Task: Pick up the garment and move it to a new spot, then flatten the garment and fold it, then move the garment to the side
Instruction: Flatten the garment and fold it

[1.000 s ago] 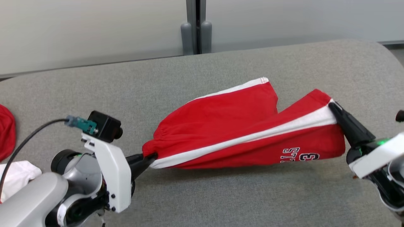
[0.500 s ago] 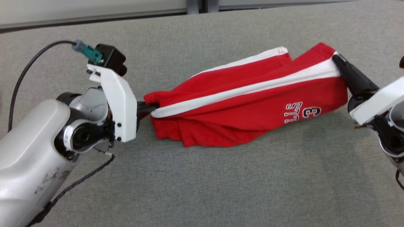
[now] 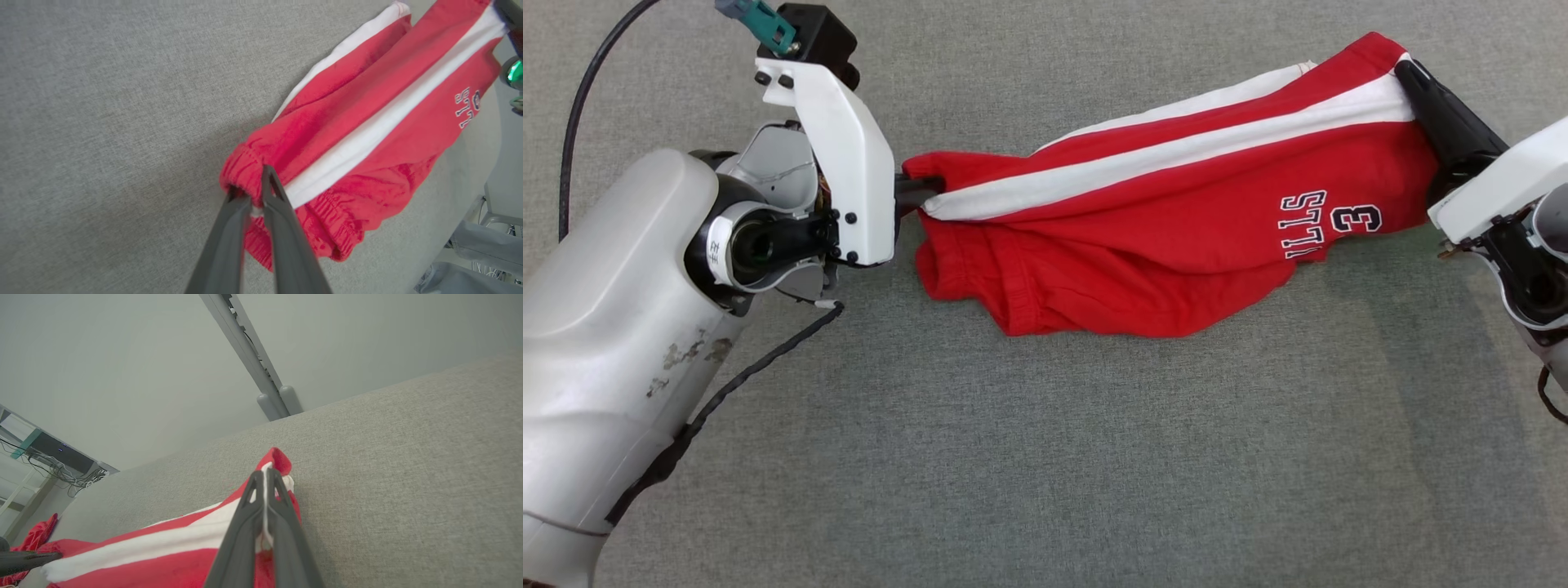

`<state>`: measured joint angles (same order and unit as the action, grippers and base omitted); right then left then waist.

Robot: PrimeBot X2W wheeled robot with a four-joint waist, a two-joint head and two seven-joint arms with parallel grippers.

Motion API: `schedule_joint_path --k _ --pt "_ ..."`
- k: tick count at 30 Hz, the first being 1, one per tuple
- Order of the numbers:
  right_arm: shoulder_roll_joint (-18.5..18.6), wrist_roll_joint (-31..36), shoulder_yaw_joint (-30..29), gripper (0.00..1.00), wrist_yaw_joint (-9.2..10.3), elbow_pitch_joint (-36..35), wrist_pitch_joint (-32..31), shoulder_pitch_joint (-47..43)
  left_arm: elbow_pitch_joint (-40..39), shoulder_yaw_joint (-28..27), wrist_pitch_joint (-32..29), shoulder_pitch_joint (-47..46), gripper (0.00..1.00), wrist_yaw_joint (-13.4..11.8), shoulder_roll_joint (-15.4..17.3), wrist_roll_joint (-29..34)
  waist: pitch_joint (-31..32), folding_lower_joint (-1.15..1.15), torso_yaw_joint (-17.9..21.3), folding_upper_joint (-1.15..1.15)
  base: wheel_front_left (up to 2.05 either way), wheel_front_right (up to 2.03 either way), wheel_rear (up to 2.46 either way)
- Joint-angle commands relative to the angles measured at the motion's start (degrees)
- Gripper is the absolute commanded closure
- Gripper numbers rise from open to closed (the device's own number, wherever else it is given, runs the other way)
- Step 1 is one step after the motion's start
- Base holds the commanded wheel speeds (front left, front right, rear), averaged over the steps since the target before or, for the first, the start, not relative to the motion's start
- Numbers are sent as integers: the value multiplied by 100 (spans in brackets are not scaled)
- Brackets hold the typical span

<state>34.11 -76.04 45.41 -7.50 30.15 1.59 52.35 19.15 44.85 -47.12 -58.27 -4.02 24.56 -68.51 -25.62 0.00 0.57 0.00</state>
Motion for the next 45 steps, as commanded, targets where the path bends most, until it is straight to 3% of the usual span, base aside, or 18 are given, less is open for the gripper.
schedule_joint_path --k 1,2,3,11,16,22,28,34,40,45 --pt "-12 -42 59 80 2 84 9 68 78 -9 24 -102 62 50 -10 15 10 0 -4 0 0 0 0" --pt "-40 -65 96 53 2 161 24 98 131 -9 45 -107 0 65 -44 7 28 0 -6 0 0 0 0" --pt "-74 -86 134 0 2 235 44 115 186 -15 70 -106 0 99 -74 -5 56 0 -6 0 0 0 0" --pt "-115 -193 358 0 2 373 524 -50 306 -90 416 100 0 348 -28 13 477 0 21 0 0 0 0" --pt "-143 -120 424 0 2 234 1140 -305 51 -203 1185 429 0 399 186 323 809 0 64 0 0 0 0" --pt "-184 205 281 0 2 198 1362 -632 -390 -421 2644 1088 0 144 405 886 1117 0 75 0 0 0 0" --pt "-420 743 -539 0 2 281 1354 -1299 -1078 -647 4373 2197 0 -394 527 1485 1340 0 -27 0 0 0 0" --pt "-470 655 -552 0 2 615 1304 -1605 -1667 -703 5647 3211 0 -952 425 1939 1303 0 -297 0 0 0 0" --pt "-336 275 -468 0 2 1102 793 -1427 -1890 -656 6140 3877 0 -1214 63 2214 1196 0 -689 0 0 0 0" --pt "-238 -87 -499 0 2 1576 208 -1221 -1855 -667 6221 4205 0 -1162 -316 2321 1110 0 -1002 0 0 0 0"
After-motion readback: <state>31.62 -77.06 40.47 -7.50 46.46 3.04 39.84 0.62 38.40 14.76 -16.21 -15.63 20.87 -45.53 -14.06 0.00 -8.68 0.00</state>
